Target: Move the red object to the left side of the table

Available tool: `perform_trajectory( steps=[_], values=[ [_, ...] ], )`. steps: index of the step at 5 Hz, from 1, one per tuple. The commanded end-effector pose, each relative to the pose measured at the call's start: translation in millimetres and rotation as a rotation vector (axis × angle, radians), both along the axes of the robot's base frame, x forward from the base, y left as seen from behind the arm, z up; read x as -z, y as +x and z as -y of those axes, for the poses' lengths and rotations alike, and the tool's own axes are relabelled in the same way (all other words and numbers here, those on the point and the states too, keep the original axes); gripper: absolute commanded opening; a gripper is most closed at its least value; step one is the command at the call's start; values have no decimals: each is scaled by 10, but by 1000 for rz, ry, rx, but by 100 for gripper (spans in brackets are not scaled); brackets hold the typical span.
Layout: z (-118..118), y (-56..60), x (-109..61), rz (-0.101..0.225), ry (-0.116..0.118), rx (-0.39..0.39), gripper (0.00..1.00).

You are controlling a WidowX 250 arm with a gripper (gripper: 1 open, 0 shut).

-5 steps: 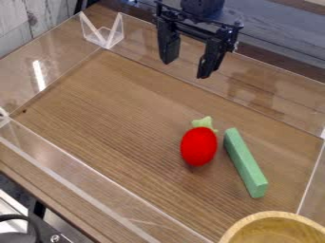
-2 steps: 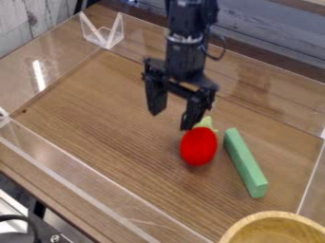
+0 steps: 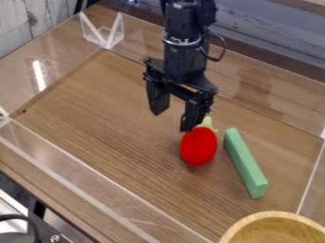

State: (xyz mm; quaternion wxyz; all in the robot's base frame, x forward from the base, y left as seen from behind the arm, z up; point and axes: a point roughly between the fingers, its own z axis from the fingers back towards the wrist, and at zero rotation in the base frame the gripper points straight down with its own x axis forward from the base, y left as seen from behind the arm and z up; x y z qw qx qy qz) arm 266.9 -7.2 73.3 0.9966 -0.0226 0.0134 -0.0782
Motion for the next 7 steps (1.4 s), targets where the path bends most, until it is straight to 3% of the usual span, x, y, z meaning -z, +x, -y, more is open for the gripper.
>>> perform_trajectory(
  steps=[1, 3, 5, 7],
  values=[
    [34, 43, -185, 81, -6, 62, 100],
    [228, 15, -218, 112, -10, -14, 100],
    [345, -50, -24, 148, -24, 0, 100],
    [433, -53, 124, 210, -37, -28, 100]
  ],
)
